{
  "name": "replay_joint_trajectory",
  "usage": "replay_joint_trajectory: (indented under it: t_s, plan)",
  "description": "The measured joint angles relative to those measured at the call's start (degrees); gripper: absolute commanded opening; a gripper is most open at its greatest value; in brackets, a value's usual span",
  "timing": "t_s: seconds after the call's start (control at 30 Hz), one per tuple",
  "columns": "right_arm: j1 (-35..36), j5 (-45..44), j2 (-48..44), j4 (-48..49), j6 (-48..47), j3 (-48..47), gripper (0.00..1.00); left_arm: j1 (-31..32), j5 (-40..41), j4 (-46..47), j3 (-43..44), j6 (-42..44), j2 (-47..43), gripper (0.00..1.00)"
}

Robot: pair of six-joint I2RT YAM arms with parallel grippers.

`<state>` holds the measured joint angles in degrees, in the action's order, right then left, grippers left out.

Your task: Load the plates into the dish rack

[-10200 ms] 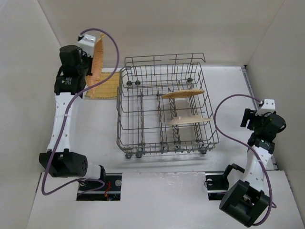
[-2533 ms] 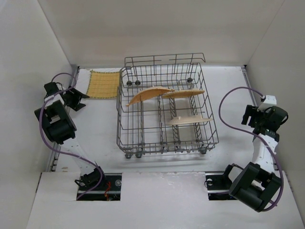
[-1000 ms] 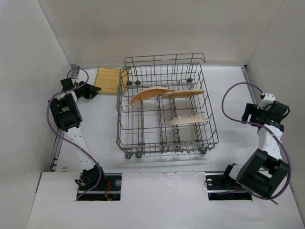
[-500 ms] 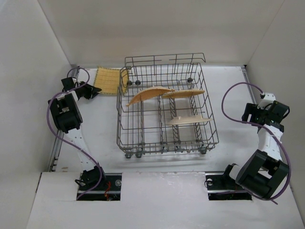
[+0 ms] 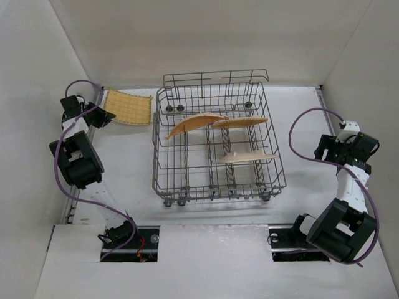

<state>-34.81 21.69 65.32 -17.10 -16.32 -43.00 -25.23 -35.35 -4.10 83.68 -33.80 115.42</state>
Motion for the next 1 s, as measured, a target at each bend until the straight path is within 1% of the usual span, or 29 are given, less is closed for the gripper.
replay_joint_trajectory:
  t_s: [0.2,0.43,0.63,0.8,1.0]
  plan:
    - [-0.15,1.36,-0.44,0.85,-0.02,0.55,0.83,-1.70,3.08,-3.78,-0.44,3.48,-5.09,0.00]
    - [-0.52,2.51,-2.32,1.49,-0.22,1.18,0.84,-1.31,6.27,-8.13,-0.44,8.33,-11.34,0.00]
    - [-0.52,3.06,-3.98,2.16,-0.44,2.43,0.84,-0.44,8.13,-9.92,-0.44,12.20,-18.18,0.01]
    - [-0.81,3.67,-4.04,2.23,-0.44,2.69,0.84,-1.55,9.66,-10.62,-0.39,15.37,-23.50,0.01]
    - [-1.18,4.28,-4.24,2.27,-0.55,2.69,0.84,-1.88,13.31,-11.85,0.11,19.76,-28.87,0.02]
